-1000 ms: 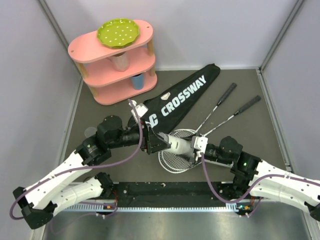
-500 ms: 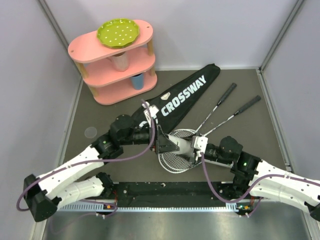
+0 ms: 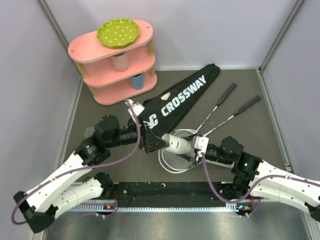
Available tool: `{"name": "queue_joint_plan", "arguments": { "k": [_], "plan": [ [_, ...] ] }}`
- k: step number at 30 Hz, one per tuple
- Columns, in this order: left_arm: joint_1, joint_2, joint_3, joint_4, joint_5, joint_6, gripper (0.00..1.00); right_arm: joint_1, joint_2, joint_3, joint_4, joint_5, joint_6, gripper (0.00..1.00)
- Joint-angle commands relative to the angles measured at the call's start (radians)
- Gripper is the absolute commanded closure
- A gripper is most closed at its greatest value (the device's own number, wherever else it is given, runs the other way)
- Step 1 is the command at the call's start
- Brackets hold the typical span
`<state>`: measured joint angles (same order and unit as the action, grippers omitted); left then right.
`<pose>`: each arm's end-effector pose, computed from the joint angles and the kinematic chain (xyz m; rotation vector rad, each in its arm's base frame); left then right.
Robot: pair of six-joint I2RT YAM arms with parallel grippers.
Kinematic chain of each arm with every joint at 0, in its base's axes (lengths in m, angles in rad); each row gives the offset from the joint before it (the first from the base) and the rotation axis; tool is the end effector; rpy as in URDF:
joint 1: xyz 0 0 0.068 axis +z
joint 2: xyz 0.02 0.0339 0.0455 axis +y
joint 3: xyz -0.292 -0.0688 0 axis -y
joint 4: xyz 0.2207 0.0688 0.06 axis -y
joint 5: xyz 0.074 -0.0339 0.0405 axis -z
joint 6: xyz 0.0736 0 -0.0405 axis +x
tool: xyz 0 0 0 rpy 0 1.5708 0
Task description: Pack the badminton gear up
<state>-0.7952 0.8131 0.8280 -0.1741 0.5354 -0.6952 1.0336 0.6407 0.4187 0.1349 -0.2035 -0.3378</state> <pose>0.0955 -0.1510 0.3671 0.5460 1.9012 -1.5014 0.0691 0.1450 0.2853 -1.1966 1.2120 0.6926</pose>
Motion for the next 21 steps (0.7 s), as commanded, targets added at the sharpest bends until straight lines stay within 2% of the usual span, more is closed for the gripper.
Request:
{"name": "queue_joint_plan", "arguments": {
  "k": [1, 3, 6, 7, 9, 10, 12, 15, 19, 21],
  "plan": [
    [0.1, -0.104, 0.049, -0.22, -0.136, 0.103, 0.02, 0.011, -0.006, 0.003, 0.086, -0.004, -0.012, 0.85],
    [0.157, -0.147, 0.045, -0.299, -0.164, 0.106, 0.02, 0.011, -0.004, -0.001, 0.089, -0.005, -0.015, 0.85],
    [0.276, -0.137, 0.063, -0.428, -0.328, 0.088, 0.03, 0.011, -0.001, -0.008, 0.094, -0.007, -0.02, 0.85],
    [0.333, -0.12, 0.089, -0.553, -0.483, 0.053, 0.03, 0.011, -0.003, -0.009, 0.097, -0.007, -0.021, 0.85],
    [0.388, -0.045, 0.117, -0.666, -0.642, 0.005, 0.02, 0.011, 0.001, -0.012, 0.1, -0.01, -0.024, 0.85],
    [0.454, -0.016, 0.135, -0.727, -0.688, -0.019, 0.02, 0.011, 0.001, -0.012, 0.1, -0.01, -0.026, 0.85],
    [0.522, 0.064, 0.14, -0.732, -0.739, -0.014, 0.03, 0.011, -0.003, -0.014, 0.094, -0.01, -0.029, 0.85],
    [0.652, 0.158, 0.114, -0.654, -0.775, -0.006, 0.09, 0.011, -0.012, -0.021, 0.098, -0.01, -0.032, 0.85],
    [0.885, 0.302, 0.1, -0.549, -0.687, -0.007, 0.26, 0.011, -0.038, -0.021, 0.098, -0.023, -0.026, 0.85],
    [0.933, 0.388, 0.106, -0.493, -0.676, -0.01, 0.34, 0.011, -0.049, -0.018, 0.097, -0.031, -0.023, 0.85]
  ]
}}
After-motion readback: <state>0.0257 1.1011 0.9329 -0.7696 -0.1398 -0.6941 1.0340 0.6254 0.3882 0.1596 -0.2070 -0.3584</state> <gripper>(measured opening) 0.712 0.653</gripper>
